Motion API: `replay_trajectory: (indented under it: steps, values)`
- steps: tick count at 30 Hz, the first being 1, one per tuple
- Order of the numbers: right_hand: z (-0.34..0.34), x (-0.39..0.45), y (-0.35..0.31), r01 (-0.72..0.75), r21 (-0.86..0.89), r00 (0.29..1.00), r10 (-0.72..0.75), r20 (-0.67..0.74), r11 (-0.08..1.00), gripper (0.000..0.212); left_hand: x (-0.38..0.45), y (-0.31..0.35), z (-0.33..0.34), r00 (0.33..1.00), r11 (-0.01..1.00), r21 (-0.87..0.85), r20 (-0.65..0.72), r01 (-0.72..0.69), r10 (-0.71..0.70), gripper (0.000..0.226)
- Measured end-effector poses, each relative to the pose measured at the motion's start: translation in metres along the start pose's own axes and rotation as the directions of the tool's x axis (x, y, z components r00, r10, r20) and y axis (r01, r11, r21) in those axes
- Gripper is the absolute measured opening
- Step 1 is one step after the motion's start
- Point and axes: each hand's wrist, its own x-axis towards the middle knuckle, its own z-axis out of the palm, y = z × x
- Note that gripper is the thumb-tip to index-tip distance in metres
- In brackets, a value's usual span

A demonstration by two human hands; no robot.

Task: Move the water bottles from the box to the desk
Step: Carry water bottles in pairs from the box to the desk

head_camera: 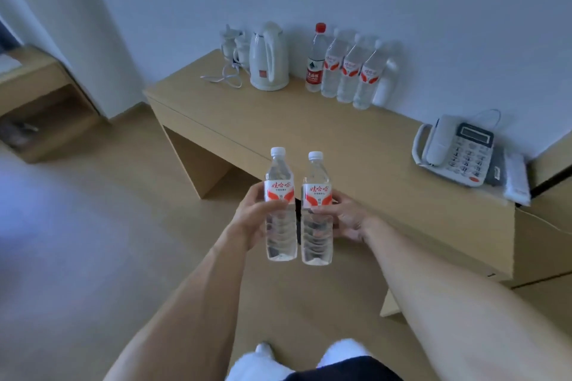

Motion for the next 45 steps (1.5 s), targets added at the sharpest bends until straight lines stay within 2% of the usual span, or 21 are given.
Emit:
replay_trajectory:
  steps: [5,12,18,21,23,27,33,37,40,45]
  values:
    - [-0.017,0.008,-0.036,0.064,0.065,0.991,-0.056,-0.123,0.996,0.059,0.053,0.035,0.012,0.985,0.997,-0.06,0.167,0.045,-0.034,0.066]
    - [-0.068,0.022,-0.072,0.153,0.089,0.956,-0.125,-0.267,0.984,0.061,0.119,0.072,0.059,0.953,0.998,0.043,0.297,0.05,-0.06,0.062]
    - [-0.111,0.05,-0.117,0.268,0.086,0.908,-0.221,-0.355,0.96,0.068,0.178,0.111,0.104,0.938,0.994,0.109,0.345,-0.001,-0.037,0.069]
    - [-0.134,0.064,-0.138,0.314,0.082,0.886,-0.261,-0.382,0.946,0.068,0.206,0.131,0.126,0.929,0.982,0.178,0.371,-0.057,-0.013,0.066]
    - [-0.149,0.072,-0.149,0.332,0.069,0.874,-0.279,-0.398,0.941,0.069,0.222,0.142,0.14,0.923,0.971,0.218,0.385,-0.102,0.011,0.071]
    - [-0.173,0.084,-0.17,0.368,-0.042,0.811,-0.342,-0.474,0.929,0.071,0.252,0.156,0.163,0.903,0.944,0.256,0.42,-0.21,0.087,0.083]
    - [-0.189,0.093,-0.19,0.363,-0.192,0.722,-0.406,-0.56,0.912,0.072,0.289,0.167,0.186,0.885,0.876,0.373,0.452,-0.305,0.116,0.083]
    - [-0.2,0.098,-0.2,0.262,-0.296,0.673,-0.394,-0.625,0.918,0.073,0.316,0.173,0.197,0.864,0.814,0.443,0.486,-0.377,0.135,0.076]
    - [-0.206,0.101,-0.201,0.164,-0.351,0.622,-0.373,-0.689,0.922,0.071,0.331,0.176,0.204,0.841,0.789,0.461,0.526,-0.407,0.126,0.079]
    - [-0.21,0.107,-0.199,0.116,-0.354,0.599,-0.35,-0.72,0.928,0.071,0.344,0.173,0.211,0.827,0.774,0.482,0.555,-0.41,0.093,0.083]
